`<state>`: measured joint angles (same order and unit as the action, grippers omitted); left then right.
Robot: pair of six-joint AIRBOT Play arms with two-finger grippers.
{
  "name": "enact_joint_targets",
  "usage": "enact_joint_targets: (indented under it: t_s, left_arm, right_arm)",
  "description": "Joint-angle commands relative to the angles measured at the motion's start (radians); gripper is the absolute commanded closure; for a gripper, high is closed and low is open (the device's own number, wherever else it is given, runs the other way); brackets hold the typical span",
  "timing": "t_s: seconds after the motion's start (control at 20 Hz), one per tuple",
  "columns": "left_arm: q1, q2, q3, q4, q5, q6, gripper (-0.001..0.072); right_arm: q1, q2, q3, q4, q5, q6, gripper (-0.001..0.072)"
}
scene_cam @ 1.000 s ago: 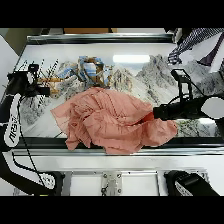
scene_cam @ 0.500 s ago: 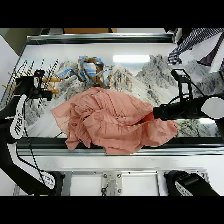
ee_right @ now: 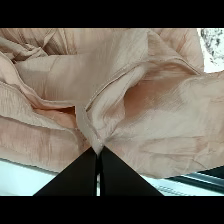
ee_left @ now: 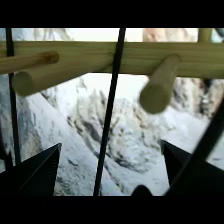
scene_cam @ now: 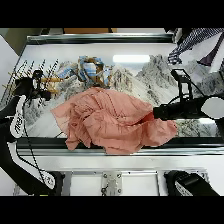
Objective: Fold the clothes and pants, and hang the long-sleeved shirts on hangers.
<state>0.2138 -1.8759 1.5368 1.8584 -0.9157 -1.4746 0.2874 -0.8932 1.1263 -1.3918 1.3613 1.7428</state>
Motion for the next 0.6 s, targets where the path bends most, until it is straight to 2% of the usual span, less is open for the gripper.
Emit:
enact_joint_targets:
  t_s: [0.0,0.2,0.3,0.4,0.45,0.5,0.55]
  left_arm:
    - [0.001,-0.022,0.000,0.000,-0.006,0.000,0.0019]
    - [0.000,-0.022,0.000,0.000,-0.006,-0.018,0.0028]
    - [0.001,-0.022,0.000,0.001,-0.013,-0.023,0.0306]
    - [0.001,-0.022,0.000,0.002,-0.016,-0.025,0.0390]
    - [0.000,-0.022,0.000,0.002,-0.018,-0.025,0.0589]
    - [0.000,-0.022,0.000,0.001,-0.019,-0.025,0.0659]
    - [0.000,-0.022,0.000,0.002,-0.019,-0.025,0.0659]
  right_arm:
    - [0.001,-0.001,0.000,0.000,0.000,0.000,0.0699]
    - [0.001,-0.001,0.000,0.000,0.000,0.000,0.0699]
    - [0.001,-0.001,0.000,0.000,0.000,0.000,0.0700]
    - [0.001,-0.001,0.000,0.000,0.000,0.000,0.0699]
    - [0.001,-0.001,0.000,0.000,0.000,0.000,0.0700]
    - [0.001,-0.001,0.000,0.000,0.000,0.000,0.0699]
    - [0.001,-0.001,0.000,0.000,0.000,0.000,0.0700]
